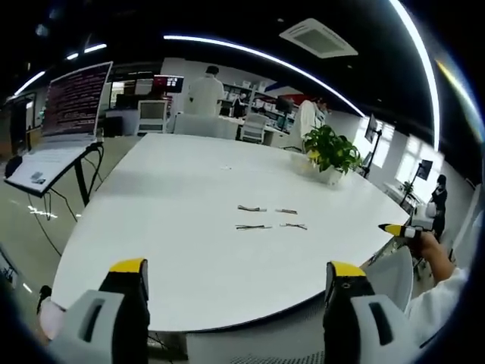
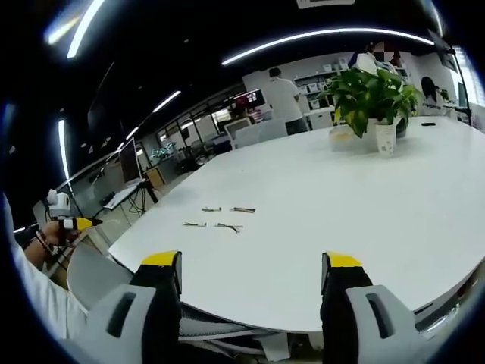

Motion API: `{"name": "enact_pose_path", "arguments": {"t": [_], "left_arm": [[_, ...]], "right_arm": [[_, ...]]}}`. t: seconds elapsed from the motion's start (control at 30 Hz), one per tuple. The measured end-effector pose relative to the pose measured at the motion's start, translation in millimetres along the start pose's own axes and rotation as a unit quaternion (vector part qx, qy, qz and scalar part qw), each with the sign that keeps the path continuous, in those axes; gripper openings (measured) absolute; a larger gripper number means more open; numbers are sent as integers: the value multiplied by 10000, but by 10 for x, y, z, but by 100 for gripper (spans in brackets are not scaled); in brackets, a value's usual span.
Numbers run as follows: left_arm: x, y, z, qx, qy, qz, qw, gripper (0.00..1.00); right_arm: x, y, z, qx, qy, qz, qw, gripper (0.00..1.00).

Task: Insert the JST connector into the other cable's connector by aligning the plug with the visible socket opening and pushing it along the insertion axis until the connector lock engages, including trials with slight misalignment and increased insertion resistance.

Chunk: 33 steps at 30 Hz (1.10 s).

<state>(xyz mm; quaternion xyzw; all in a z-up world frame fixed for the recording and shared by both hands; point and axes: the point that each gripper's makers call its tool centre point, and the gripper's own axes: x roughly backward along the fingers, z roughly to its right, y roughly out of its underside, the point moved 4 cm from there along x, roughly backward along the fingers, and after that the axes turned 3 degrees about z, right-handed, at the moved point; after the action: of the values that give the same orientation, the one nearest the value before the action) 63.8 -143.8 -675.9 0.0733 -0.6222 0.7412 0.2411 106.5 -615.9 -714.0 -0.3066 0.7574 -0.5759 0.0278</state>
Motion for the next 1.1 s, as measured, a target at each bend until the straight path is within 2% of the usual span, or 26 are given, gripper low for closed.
{"name": "enact_pose_path", "arguments": {"t": [0.27, 0.53, 0.77, 0.9, 1.0, 1.1], "left_arm": [[-92, -153, -85, -12, 54, 0, 10000, 96], [-275, -319, -203, 163, 192, 229, 9994, 96], [-551, -475, -198, 160, 554, 466, 9972, 97], [-705, -614, -110, -156, 955, 555, 9938, 98], [-777, -753, -17, -590, 1314, 693, 9871, 98], [-849, -870, 36, -919, 1547, 595, 9819, 98]], "right_arm": [[-176, -83, -10, 186, 0, -236, 9995, 73], [-366, -256, -45, 438, -11, -391, 9983, 71], [-507, -441, -178, 711, -458, -304, 9960, 71], [-586, -574, -255, 1064, -648, -276, 9918, 72], [-656, -671, -384, 1327, -1027, -342, 9852, 72], [-720, -809, -491, 1918, -1280, -385, 9723, 71]]}}
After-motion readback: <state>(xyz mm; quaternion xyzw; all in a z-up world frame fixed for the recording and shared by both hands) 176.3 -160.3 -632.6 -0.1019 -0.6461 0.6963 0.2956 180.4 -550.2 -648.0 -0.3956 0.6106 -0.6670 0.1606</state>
